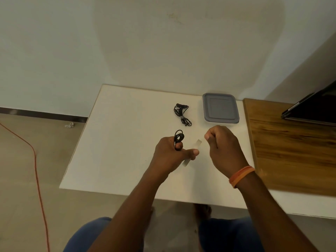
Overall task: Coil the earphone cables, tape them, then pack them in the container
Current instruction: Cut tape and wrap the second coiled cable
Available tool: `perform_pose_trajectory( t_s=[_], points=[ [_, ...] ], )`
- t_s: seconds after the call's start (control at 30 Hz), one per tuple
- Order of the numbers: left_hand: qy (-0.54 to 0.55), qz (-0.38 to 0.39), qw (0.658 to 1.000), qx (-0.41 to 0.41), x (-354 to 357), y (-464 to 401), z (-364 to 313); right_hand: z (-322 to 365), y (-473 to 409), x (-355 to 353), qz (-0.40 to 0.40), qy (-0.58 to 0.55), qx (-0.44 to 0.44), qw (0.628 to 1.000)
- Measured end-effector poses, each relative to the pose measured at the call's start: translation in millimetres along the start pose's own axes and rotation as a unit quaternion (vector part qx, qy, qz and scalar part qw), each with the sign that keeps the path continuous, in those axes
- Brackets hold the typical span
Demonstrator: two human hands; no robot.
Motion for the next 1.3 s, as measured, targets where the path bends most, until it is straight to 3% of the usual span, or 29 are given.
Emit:
perform_pose_trajectory(
  t_s=[0.23, 0.83, 0.97, 1.17, 1.3],
  points=[
    [0.013, -0.042, 0.999, -0.028, -6.3, 0.5, 6.6, 14.3, 8.3, 2.0, 0.032, 0.011, -0.032, 0.999],
    [-0.003, -0.08, 0.997, 0.014, -7.9, -3.2, -1.4, 17.5, 6.3, -19.7, 0.072, -0.082, -0.032, 0.994],
    [0.024, -0.056, 0.998, 0.021, -10.1, -1.3, -4.1, 15.6, 6.5, -22.3, 0.062, -0.124, -0.014, 0.99],
    [0.078, 0.126, 0.988, 0.032, -3.8, 6.0, -9.5, 0.5, 0.8, -27.3, 0.055, -0.259, 0.035, 0.964],
    [0.063, 0.135, 0.989, 0.028, -2.7, 3.9, -9.1, -9.8, -0.9, -40.5, 0.032, -0.282, 0.045, 0.958]
  ],
)
Point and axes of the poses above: each hand's wrist, its own y-axis away from the middle knuckle, its own x-axis out of the palm, z = x × y, the point moved 2 cm from there along -y, towards the middle knuckle, and after that the axes turned 11 degrees about z, right-handed, at the moved point
